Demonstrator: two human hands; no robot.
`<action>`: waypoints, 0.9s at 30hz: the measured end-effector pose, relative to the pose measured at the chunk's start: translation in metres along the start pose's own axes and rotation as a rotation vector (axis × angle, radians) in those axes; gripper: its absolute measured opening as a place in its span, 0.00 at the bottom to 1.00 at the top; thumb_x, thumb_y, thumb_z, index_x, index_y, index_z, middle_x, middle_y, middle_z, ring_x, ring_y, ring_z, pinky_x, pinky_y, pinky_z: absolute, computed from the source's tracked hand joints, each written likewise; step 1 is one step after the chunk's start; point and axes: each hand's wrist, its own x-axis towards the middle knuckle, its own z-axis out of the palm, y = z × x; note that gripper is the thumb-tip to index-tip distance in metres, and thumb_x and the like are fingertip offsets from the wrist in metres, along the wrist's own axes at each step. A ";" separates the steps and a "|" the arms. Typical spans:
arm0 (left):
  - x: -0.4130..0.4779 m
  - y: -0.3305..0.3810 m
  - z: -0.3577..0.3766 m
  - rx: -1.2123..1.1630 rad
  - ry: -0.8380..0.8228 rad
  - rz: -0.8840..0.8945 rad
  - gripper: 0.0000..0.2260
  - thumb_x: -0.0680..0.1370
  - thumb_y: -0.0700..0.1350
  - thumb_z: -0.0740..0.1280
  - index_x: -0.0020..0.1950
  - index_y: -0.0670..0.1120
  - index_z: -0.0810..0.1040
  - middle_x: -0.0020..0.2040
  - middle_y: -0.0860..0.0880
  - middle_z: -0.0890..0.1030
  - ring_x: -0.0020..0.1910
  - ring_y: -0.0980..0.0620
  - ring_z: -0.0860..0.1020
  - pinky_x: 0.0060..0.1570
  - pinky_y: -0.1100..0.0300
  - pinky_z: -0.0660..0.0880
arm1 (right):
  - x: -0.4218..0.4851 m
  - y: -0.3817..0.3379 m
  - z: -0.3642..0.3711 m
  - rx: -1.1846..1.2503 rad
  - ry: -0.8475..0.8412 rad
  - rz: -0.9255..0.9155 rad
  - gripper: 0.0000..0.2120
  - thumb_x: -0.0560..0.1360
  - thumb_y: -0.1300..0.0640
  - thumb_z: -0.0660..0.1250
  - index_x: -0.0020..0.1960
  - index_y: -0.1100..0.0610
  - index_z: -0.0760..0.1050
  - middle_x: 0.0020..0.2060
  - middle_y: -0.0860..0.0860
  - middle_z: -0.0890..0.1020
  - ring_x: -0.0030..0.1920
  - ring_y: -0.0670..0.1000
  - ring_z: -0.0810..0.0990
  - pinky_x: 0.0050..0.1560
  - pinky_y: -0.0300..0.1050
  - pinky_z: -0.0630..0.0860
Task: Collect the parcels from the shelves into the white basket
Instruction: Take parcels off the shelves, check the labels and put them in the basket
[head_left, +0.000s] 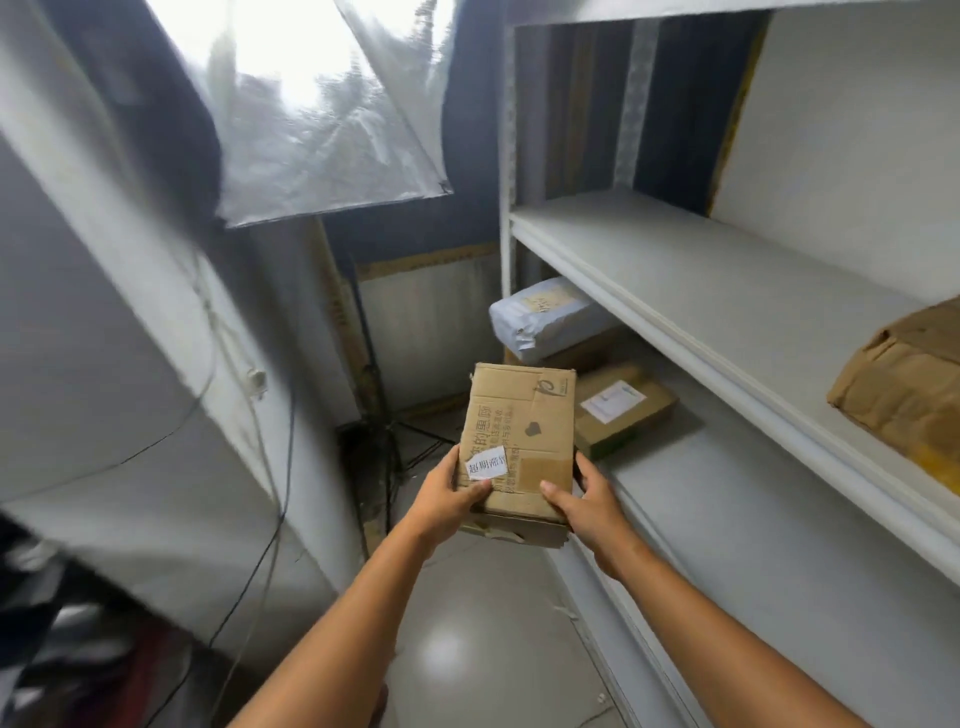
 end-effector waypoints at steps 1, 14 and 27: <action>-0.017 -0.004 -0.008 -0.015 0.024 0.015 0.21 0.76 0.38 0.69 0.65 0.54 0.69 0.60 0.51 0.78 0.58 0.53 0.78 0.57 0.52 0.78 | -0.011 0.000 0.010 -0.016 -0.027 -0.015 0.27 0.77 0.55 0.67 0.73 0.44 0.63 0.61 0.44 0.76 0.60 0.47 0.75 0.48 0.40 0.79; -0.260 -0.087 -0.033 -0.089 0.525 0.001 0.23 0.74 0.38 0.72 0.66 0.52 0.71 0.56 0.56 0.81 0.55 0.60 0.80 0.52 0.65 0.76 | -0.161 0.032 0.105 -0.058 -0.458 -0.107 0.28 0.75 0.58 0.70 0.72 0.48 0.66 0.59 0.43 0.79 0.58 0.41 0.76 0.46 0.32 0.76; -0.523 -0.137 0.053 -0.129 1.185 -0.212 0.22 0.74 0.37 0.71 0.65 0.50 0.71 0.60 0.51 0.79 0.58 0.54 0.78 0.60 0.60 0.74 | -0.341 0.087 0.162 -0.162 -1.097 -0.153 0.23 0.75 0.62 0.70 0.59 0.38 0.71 0.48 0.33 0.82 0.49 0.31 0.78 0.42 0.29 0.76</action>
